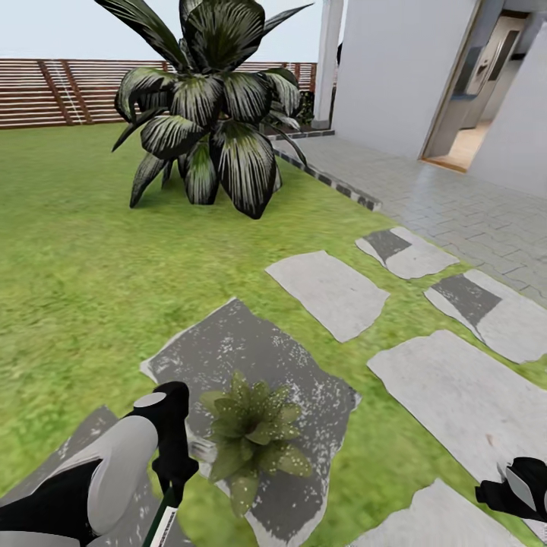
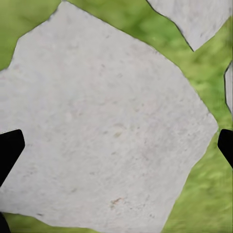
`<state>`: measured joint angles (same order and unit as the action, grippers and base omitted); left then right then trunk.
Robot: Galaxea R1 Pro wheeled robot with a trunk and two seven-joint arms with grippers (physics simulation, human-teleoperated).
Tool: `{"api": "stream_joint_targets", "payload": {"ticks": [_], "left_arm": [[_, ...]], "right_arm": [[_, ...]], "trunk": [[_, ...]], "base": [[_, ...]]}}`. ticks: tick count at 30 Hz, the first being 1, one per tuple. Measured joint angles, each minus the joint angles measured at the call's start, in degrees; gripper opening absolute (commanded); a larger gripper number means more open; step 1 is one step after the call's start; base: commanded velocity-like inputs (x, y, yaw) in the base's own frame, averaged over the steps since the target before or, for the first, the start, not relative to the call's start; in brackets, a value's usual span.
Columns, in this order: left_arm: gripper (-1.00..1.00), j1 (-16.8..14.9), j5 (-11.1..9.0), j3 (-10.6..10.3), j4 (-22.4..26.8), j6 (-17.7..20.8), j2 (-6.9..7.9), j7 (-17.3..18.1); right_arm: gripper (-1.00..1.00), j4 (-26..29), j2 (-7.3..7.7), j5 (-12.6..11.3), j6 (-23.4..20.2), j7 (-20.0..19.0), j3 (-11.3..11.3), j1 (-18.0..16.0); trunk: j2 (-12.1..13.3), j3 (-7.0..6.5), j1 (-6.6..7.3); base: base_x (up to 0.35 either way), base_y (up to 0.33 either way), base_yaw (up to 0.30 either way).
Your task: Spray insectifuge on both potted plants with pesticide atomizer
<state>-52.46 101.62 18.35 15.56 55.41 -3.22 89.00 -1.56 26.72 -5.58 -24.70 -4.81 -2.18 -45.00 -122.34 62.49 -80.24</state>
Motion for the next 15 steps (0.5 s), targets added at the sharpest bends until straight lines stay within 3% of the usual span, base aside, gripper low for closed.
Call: {"api": "stream_joint_targets", "payload": {"ticks": [12,15], "left_arm": [[-1.0,0.0,0.0,-0.1,0.2,0.0,0.52,0.0],[-1.0,0.0,0.0,-0.1,0.3,0.0,0.69,0.0]], "right_arm": [[1.0,0.0,-0.01,0.0,0.0,0.1,0.0,0.0],[1.0,0.0,-0.02,0.0,0.0,0.1,0.0,0.0]], "trunk": [[0.0,0.43,0.0],[0.0,0.7,0.0]], "base": [[0.0,0.002,-0.02],[0.0,0.165,0.0]]}}
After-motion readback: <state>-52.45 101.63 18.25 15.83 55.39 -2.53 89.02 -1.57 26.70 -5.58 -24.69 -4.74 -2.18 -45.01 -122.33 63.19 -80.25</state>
